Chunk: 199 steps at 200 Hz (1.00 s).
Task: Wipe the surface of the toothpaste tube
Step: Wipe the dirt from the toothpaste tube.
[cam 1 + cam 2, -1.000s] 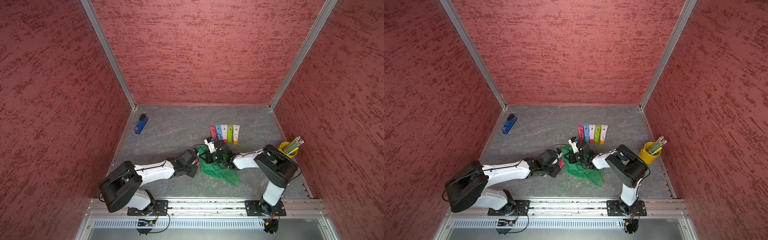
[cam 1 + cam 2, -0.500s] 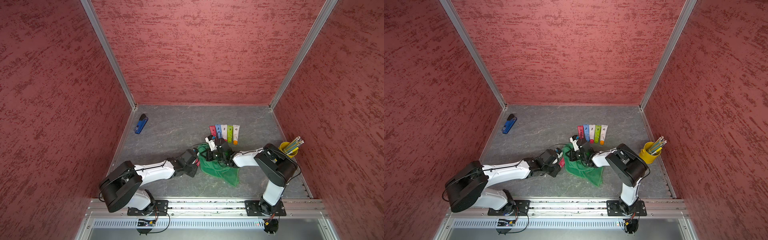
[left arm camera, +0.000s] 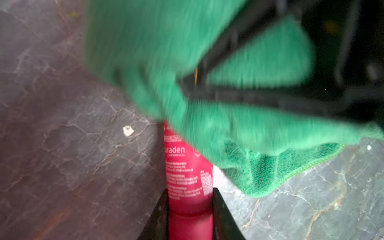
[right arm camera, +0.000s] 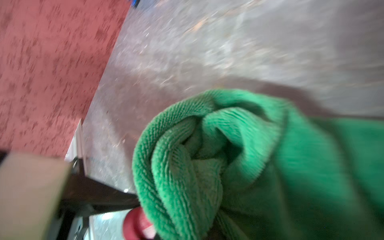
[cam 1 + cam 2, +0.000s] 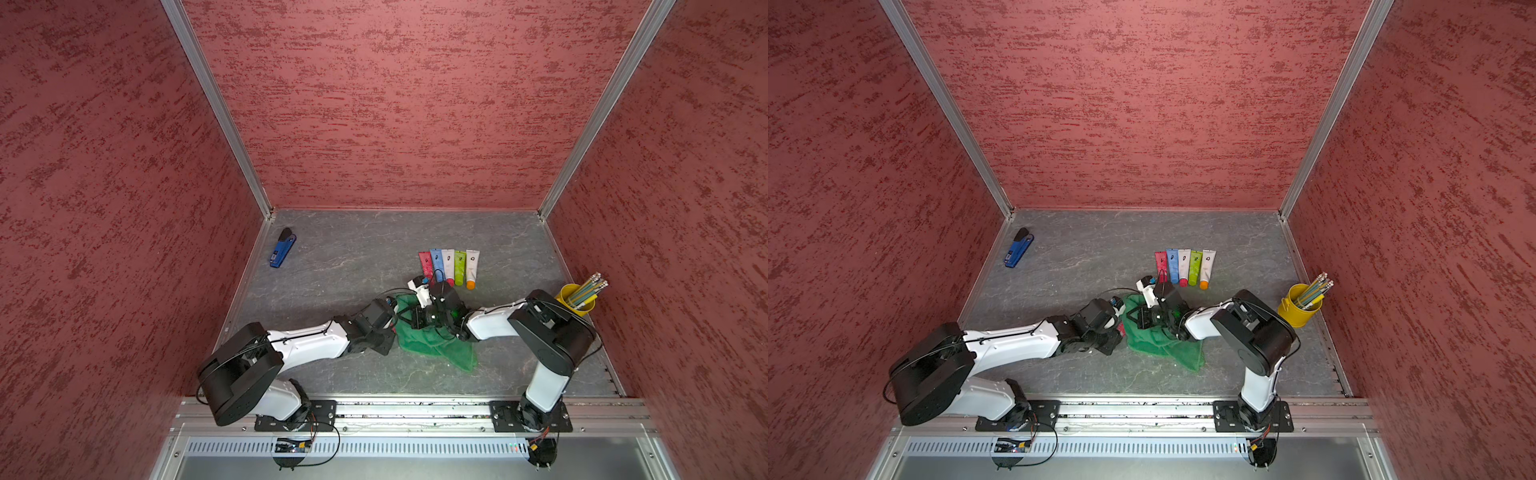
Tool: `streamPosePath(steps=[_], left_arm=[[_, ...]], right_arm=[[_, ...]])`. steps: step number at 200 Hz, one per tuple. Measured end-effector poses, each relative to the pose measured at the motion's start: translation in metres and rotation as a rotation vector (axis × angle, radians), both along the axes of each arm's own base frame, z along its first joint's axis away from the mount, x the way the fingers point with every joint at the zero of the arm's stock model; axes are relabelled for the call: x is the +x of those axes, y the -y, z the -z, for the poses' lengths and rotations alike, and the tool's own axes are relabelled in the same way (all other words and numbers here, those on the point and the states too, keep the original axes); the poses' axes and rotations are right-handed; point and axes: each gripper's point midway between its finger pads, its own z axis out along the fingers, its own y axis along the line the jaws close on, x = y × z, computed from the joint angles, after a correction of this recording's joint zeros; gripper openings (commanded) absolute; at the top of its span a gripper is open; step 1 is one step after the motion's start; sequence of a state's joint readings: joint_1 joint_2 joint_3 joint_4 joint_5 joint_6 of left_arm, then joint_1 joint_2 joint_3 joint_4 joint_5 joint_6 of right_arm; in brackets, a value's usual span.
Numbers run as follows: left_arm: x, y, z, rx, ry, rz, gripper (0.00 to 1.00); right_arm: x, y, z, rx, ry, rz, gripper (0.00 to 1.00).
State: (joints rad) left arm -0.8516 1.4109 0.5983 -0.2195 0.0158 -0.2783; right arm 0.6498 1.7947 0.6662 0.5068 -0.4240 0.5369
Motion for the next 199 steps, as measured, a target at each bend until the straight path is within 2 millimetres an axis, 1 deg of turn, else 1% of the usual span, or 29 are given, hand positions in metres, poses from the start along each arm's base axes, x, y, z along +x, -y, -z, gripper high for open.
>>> streamPosePath(steps=[10,19,33,47,73,135,160,173,184,191,199], left_arm=[[0.001,0.001,-0.001,-0.005,0.004,0.000,0.00],[0.001,0.001,-0.001,-0.007,0.004,0.001,0.00],[0.000,0.002,-0.001,-0.008,0.002,0.006,0.00],[0.000,0.002,-0.002,-0.010,0.004,0.008,0.00],[0.000,0.002,-0.001,-0.008,0.002,0.010,0.00],[-0.004,-0.002,0.002,0.010,-0.015,0.010,0.00],[-0.006,-0.004,0.004,0.019,-0.022,0.010,0.00],[-0.006,-0.004,0.004,0.019,-0.022,0.010,0.00],[-0.006,-0.004,0.004,0.020,-0.023,0.010,0.00],[-0.006,-0.004,0.004,0.020,-0.024,0.010,0.00],[-0.006,-0.005,0.004,0.021,-0.025,0.011,0.00]], right_arm=[[0.015,0.017,0.004,-0.014,-0.007,0.054,0.00],[0.024,0.030,0.008,-0.034,-0.013,0.095,0.00],[0.031,0.040,0.012,-0.046,-0.022,0.125,0.00],[0.032,0.040,0.011,-0.043,-0.022,0.123,0.00],[0.024,0.030,0.010,-0.038,-0.016,0.093,0.00],[-0.001,-0.001,0.005,-0.023,0.012,0.002,0.00],[-0.024,-0.018,-0.001,-0.001,0.032,-0.061,0.00],[-0.047,-0.029,-0.004,0.024,0.026,-0.119,0.00],[-0.062,-0.035,-0.006,0.040,0.018,-0.159,0.00],[-0.068,-0.036,-0.006,0.046,0.014,-0.174,0.00],[-0.070,-0.037,-0.006,0.047,0.013,-0.178,0.00]])
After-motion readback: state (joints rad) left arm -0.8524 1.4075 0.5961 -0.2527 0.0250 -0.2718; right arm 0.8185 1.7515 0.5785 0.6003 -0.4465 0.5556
